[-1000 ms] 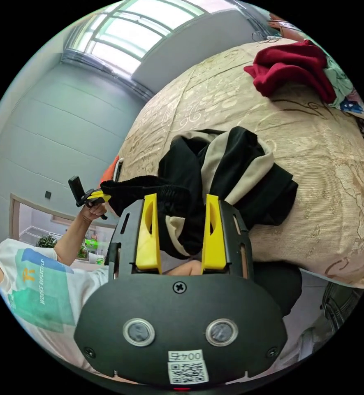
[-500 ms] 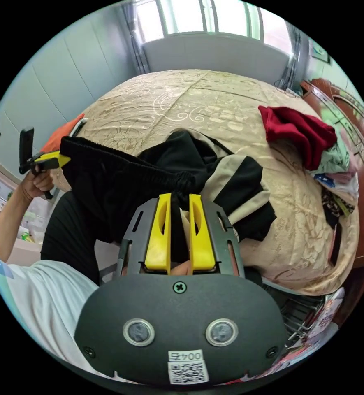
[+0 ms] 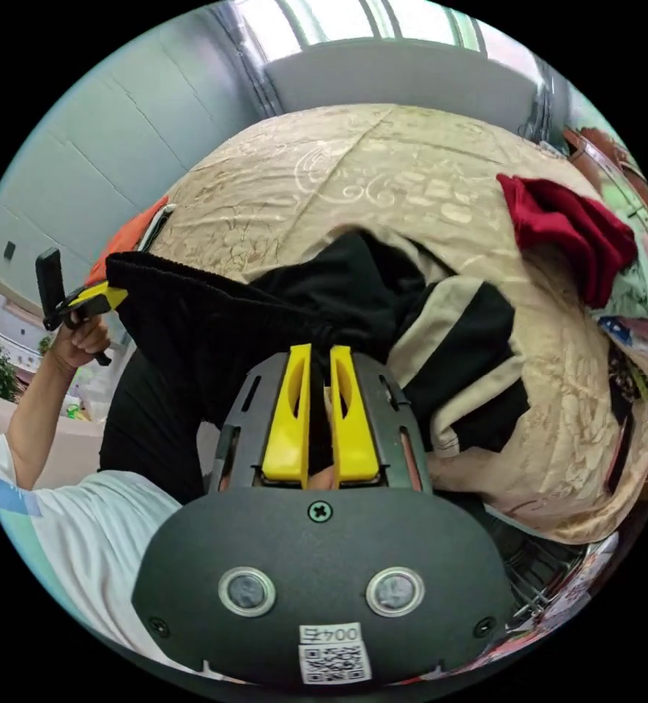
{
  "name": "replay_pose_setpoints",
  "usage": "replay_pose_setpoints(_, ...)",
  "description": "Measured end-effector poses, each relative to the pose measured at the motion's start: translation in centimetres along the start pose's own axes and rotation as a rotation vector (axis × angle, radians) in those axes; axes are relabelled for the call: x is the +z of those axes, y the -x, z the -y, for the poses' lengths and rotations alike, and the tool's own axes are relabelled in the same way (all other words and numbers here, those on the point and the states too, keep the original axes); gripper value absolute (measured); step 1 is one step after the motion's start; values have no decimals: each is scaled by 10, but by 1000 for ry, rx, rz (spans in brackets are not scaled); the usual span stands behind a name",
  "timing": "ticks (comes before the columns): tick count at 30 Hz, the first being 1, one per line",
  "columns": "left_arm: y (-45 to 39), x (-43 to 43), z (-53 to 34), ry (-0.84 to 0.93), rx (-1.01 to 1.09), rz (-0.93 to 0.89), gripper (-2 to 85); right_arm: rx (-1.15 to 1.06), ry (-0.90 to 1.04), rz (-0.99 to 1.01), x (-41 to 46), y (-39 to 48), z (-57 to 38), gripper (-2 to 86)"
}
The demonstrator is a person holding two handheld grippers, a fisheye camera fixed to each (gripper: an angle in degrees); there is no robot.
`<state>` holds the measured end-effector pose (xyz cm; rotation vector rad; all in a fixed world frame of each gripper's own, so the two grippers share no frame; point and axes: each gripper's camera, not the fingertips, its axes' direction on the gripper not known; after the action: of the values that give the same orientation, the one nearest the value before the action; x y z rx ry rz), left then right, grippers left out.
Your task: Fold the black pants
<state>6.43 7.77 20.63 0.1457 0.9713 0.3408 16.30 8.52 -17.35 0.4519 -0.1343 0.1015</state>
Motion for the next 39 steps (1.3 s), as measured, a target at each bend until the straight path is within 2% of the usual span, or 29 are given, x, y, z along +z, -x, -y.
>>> replay_pose_setpoints(1,-10,-15,17,-45,16,16,21,-14,-40,-12,-21,3,9,47)
replay_pose_setpoints(4,-43,-74,90,-209,91,79,22,-96,-300,-88,-157,18,66,42)
replay_pose_setpoints(6,-71,-122,149,-318,150,114,22,-171,-502,-169,-282,41,114,39)
replay_pose_setpoints(7,-97,-156,190,-374,202,154,21,-185,-542,-188,-313,49,126,39)
replay_pose_setpoints(9,-145,-207,249,-438,285,252,21,-250,-705,-311,-437,93,160,38)
replay_pose_setpoints(10,-182,-244,285,-479,343,329,22,-268,-747,-361,-467,107,165,38)
replay_pose_setpoints(12,-242,-301,327,-568,421,449,23,-333,-920,-537,-579,164,173,37)
replay_pose_setpoints(15,-339,-391,369,-729,503,597,25,-368,-1115,-604,-699,225,160,37)
replay_pose_setpoints(18,-420,-462,381,-868,545,689,26,-397,-1223,-666,-768,268,143,37)
replay_pose_setpoints(24,-496,-503,375,-886,602,908,22,-469,-1226,-764,-792,300,127,36)
replay_pose_setpoints(28,-486,-481,362,-833,637,966,18,-489,-1179,-709,-767,283,127,36)
replay_pose_setpoints(31,-460,-453,352,-744,597,938,17,-499,-1084,-608,-729,260,129,36)
replay_pose_setpoints(35,-418,-397,326,-613,583,959,16,-477,-890,-372,-631,202,126,37)
replay_pose_setpoints(37,-367,-342,304,-499,545,886,16,-432,-782,-268,-564,165,127,37)
replay_pose_setpoints(39,-313,-290,287,-389,471,787,16,-310,-619,-68,-451,99,127,38)
